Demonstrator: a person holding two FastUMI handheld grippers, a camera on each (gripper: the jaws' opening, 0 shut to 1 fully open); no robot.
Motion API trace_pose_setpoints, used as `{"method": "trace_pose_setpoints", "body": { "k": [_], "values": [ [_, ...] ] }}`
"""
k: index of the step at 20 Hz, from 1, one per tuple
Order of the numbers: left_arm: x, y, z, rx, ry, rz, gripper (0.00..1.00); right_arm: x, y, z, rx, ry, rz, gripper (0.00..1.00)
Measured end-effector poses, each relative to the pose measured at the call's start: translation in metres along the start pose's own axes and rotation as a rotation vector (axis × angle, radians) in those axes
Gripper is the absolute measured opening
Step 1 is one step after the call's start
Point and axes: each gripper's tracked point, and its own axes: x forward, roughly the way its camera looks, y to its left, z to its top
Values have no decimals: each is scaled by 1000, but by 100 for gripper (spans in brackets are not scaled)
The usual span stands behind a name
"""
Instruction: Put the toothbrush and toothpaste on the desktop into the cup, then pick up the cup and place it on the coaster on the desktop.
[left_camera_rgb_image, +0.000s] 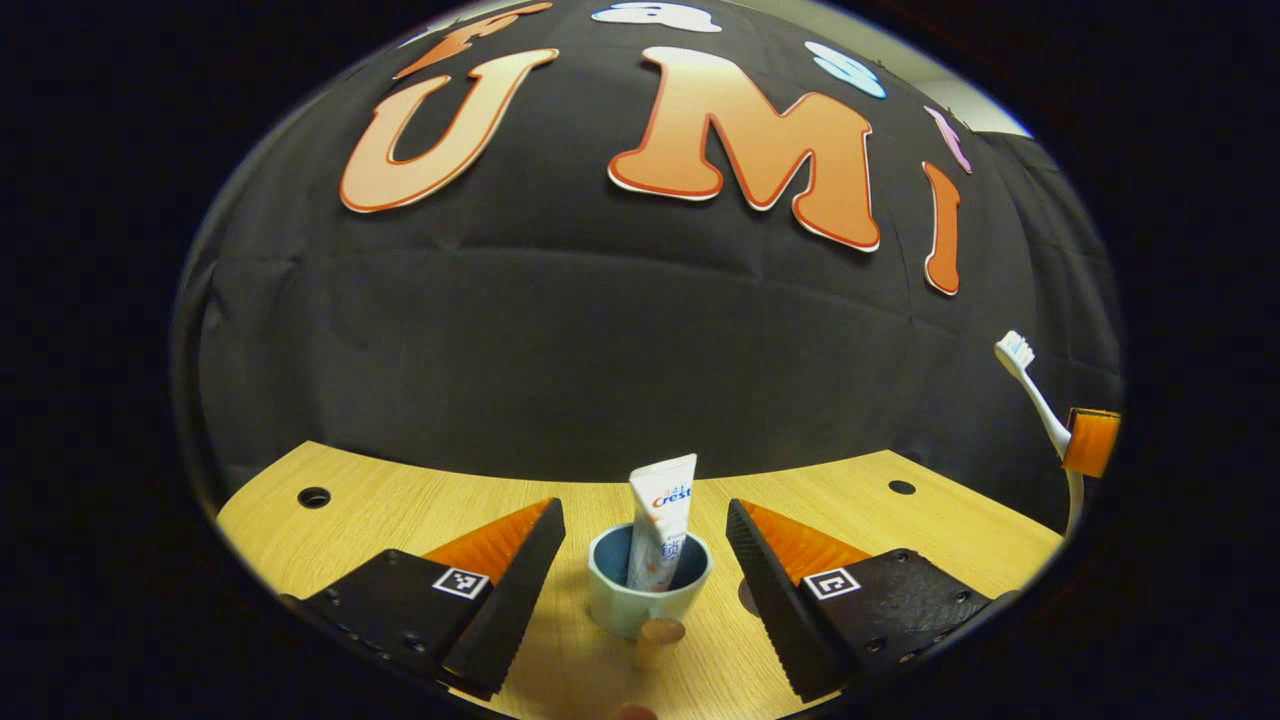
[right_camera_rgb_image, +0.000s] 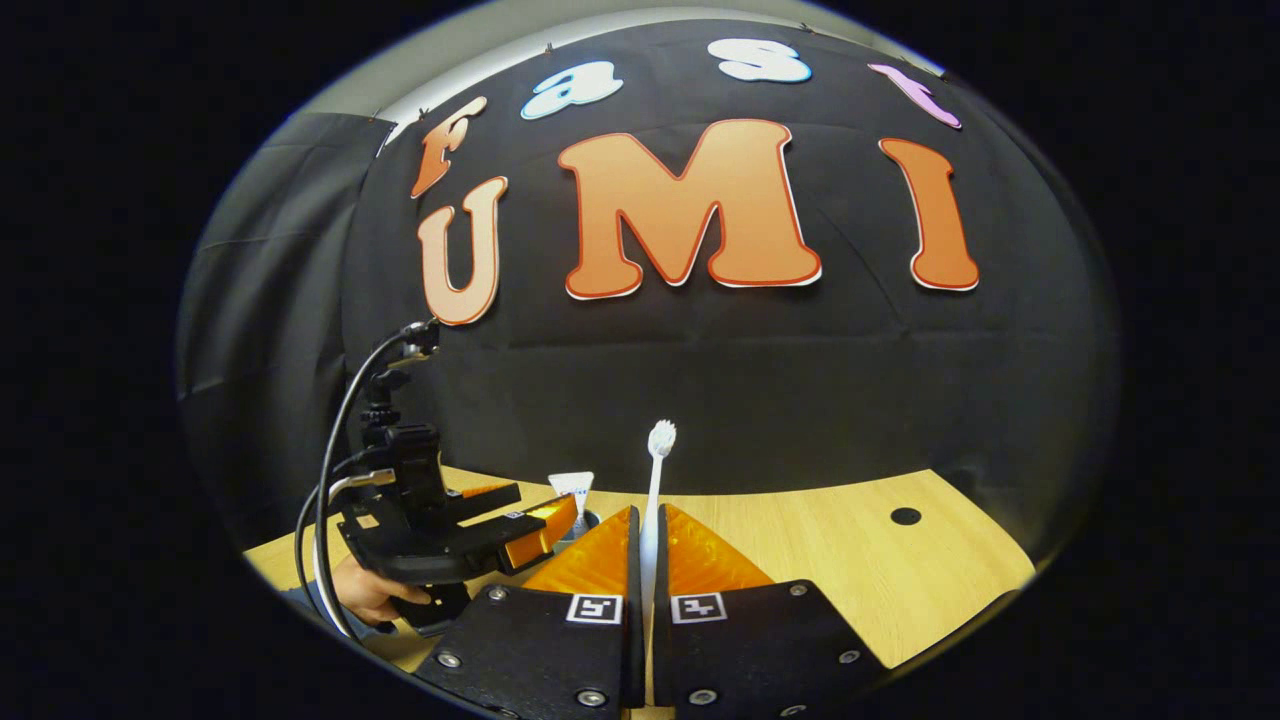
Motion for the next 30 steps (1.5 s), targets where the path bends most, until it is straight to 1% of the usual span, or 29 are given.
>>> {"method": "trace_pose_setpoints", "body": {
  "k": [3, 6, 10, 13, 15, 19, 22, 23, 26, 30],
  "values": [
    [-20, 20, -10, 13, 11, 46, 98, 12, 15, 3, 19, -23, 33, 4],
    [-42, 39, -14, 18, 7, 73, 98, 28, 30, 14, 23, -60, 76, 4],
    [-61, 51, -18, 4, 13, 77, 97, 48, 54, 30, 36, -114, 147, 4],
    [-72, 51, -25, 12, 21, 70, 98, 66, 64, 41, 17, -172, 174, 3],
    [-83, 50, -31, 21, 27, 63, 98, 78, 71, 43, 30, -179, 195, 4],
    [-107, 47, -43, 24, 39, 57, 98, 95, 82, 45, 79, -212, 246, 4],
    [-120, 44, -47, 3, 41, 58, 98, 108, 96, 39, 164, -220, 322, 4],
    [-127, 40, -49, -6, 34, 55, 98, 112, 99, 34, 182, -218, 336, 4],
    [-134, 38, -55, -12, 35, 52, 98, 128, 105, 26, 173, -226, 341, 3],
    [-139, 44, -57, -15, 32, 65, 98, 152, 112, 27, 136, -273, 334, 3]
  ]
}}
